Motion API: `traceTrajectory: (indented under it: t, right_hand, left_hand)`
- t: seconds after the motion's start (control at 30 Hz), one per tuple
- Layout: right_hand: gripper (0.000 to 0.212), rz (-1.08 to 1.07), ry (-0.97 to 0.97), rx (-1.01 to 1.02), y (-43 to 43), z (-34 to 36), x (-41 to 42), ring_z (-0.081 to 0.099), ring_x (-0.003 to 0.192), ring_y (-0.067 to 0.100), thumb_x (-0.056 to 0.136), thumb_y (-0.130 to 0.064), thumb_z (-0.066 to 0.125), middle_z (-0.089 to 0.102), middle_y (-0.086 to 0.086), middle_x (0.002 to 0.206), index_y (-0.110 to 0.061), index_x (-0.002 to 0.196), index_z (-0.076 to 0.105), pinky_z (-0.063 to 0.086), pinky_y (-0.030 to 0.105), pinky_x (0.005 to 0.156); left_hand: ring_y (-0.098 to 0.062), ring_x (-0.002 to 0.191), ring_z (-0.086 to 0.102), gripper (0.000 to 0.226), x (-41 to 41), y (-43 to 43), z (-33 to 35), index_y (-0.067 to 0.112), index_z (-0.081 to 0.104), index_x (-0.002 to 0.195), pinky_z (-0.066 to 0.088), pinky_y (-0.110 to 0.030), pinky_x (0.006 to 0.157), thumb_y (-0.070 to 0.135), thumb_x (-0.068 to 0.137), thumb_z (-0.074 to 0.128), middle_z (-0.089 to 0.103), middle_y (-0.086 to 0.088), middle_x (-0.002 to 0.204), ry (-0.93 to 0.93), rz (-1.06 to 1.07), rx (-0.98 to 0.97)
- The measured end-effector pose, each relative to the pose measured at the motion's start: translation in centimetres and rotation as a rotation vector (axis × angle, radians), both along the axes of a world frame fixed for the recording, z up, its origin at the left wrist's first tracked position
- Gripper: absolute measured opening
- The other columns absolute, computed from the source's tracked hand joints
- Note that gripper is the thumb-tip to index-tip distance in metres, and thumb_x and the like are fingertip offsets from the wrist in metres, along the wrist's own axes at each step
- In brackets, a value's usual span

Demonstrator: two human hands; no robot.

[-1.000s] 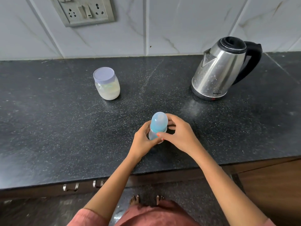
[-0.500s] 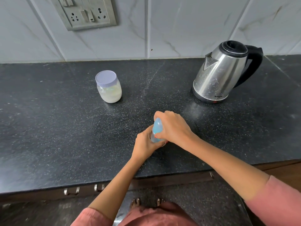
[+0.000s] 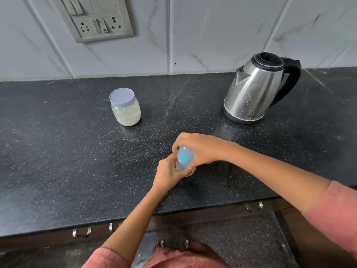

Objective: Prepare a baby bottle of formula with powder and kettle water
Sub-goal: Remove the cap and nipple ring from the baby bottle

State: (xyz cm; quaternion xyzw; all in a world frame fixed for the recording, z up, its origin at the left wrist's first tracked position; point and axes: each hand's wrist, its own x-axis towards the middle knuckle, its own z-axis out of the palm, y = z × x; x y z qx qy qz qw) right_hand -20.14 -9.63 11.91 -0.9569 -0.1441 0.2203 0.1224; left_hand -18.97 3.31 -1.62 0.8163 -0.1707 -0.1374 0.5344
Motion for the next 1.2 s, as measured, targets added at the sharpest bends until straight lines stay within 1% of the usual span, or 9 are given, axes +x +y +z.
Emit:
traceTrajectory:
  t: [0.07, 0.17, 0.47, 0.63, 0.73, 0.9, 1.03, 1.1, 1.2]
  right_hand:
    - [0.064, -0.138, -0.011, -0.026, 0.0, 0.0, -0.3, 0.049, 0.112, 0.022, 0.071, -0.034, 0.072, 0.044, 0.001, 0.127, -0.024, 0.126, 0.042, 0.043, 0.037, 0.083]
    - [0.055, -0.285, -0.077, -0.113, 0.7, -0.1, -0.7, 0.055, 0.105, 0.031, 0.076, -0.041, 0.066, 0.051, 0.008, 0.120, -0.018, 0.121, 0.043, 0.039, 0.034, 0.074]
    - [0.033, -0.039, -0.058, -0.147, 1.5, 0.8, -0.4, 0.049, 0.106, 0.024, 0.080, -0.005, 0.060, 0.048, 0.002, 0.115, -0.023, 0.107, 0.053, 0.030, 0.032, 0.068]
    - [0.057, -0.215, -0.014, -0.066, 1.3, 0.6, -0.8, 0.049, 0.114, 0.025, 0.077, -0.041, 0.066, 0.043, 0.002, 0.129, -0.027, 0.127, 0.042, 0.035, 0.034, 0.077]
    - [0.055, -0.308, -0.119, -0.189, 1.3, 0.5, -1.1, 0.054, 0.108, 0.029, 0.080, -0.052, 0.058, 0.052, 0.006, 0.123, -0.024, 0.125, 0.044, 0.036, 0.034, 0.075]
    - [0.036, -0.236, -0.120, -0.111, 2.0, 1.0, -1.1, 0.054, 0.106, 0.030, 0.083, -0.018, 0.059, 0.053, 0.009, 0.119, -0.021, 0.119, 0.051, 0.040, 0.033, 0.075]
    - [0.035, -0.125, -0.058, -0.068, 1.8, 1.0, -1.3, 0.043, 0.113, 0.025, 0.081, 0.001, 0.055, 0.047, 0.003, 0.122, -0.021, 0.109, 0.056, 0.036, 0.031, 0.069]
    - [0.035, -0.141, -0.059, -0.037, 1.8, 0.8, -1.3, 0.042, 0.116, 0.024, 0.081, -0.006, 0.058, 0.045, 0.000, 0.125, -0.023, 0.111, 0.054, 0.035, 0.031, 0.070]
    - [0.049, -0.268, -0.111, -0.058, 1.7, 0.9, -1.4, 0.046, 0.116, 0.026, 0.081, -0.038, 0.062, 0.044, 0.002, 0.129, -0.028, 0.126, 0.045, 0.038, 0.035, 0.080]
  left_hand:
    - [0.000, 0.083, 0.065, 0.040, 0.1, -0.1, 0.0, 0.034, 0.057, 0.094, 0.052, -0.022, 0.073, 0.025, 0.063, 0.080, 0.069, 0.014, 0.086, 0.009, -0.018, -0.022]
    - [0.000, 0.085, 0.065, 0.041, 0.0, -0.1, 0.0, 0.036, 0.058, 0.096, 0.052, -0.021, 0.075, 0.024, 0.063, 0.079, 0.070, 0.015, 0.087, 0.013, -0.016, -0.028]
    - [0.001, 0.084, 0.064, 0.042, -0.2, -0.2, 0.3, 0.036, 0.053, 0.092, 0.052, -0.023, 0.074, 0.023, 0.063, 0.082, 0.066, 0.018, 0.085, 0.018, 0.004, 0.016]
    - [0.009, 0.070, 0.061, 0.041, -0.4, 0.0, 0.5, 0.042, 0.053, 0.086, 0.045, -0.010, 0.059, 0.020, 0.064, 0.080, 0.065, 0.020, 0.074, -0.002, -0.002, 0.013]
    - [0.005, 0.076, 0.064, 0.044, -0.5, 0.0, 0.4, 0.049, 0.053, 0.085, 0.052, -0.022, 0.068, 0.022, 0.064, 0.080, 0.068, 0.018, 0.078, -0.005, 0.001, 0.010]
    - [-0.005, 0.085, 0.066, 0.042, -0.2, 0.2, 0.1, 0.039, 0.056, 0.095, 0.054, -0.036, 0.078, 0.025, 0.064, 0.080, 0.071, 0.010, 0.088, 0.003, 0.000, -0.003]
    - [-0.008, 0.086, 0.066, 0.042, -0.3, 0.0, -0.1, 0.027, 0.058, 0.098, 0.054, -0.033, 0.077, 0.026, 0.063, 0.082, 0.071, 0.006, 0.091, 0.025, 0.010, 0.011]
    - [-0.006, 0.082, 0.066, 0.040, -0.4, 0.0, -0.1, 0.032, 0.057, 0.094, 0.052, -0.025, 0.072, 0.027, 0.063, 0.082, 0.071, 0.010, 0.087, 0.026, 0.011, 0.018]
    - [0.002, 0.077, 0.065, 0.041, -0.4, 0.0, 0.2, 0.047, 0.054, 0.089, 0.050, -0.018, 0.067, 0.028, 0.063, 0.080, 0.069, 0.017, 0.080, 0.006, 0.000, 0.011]
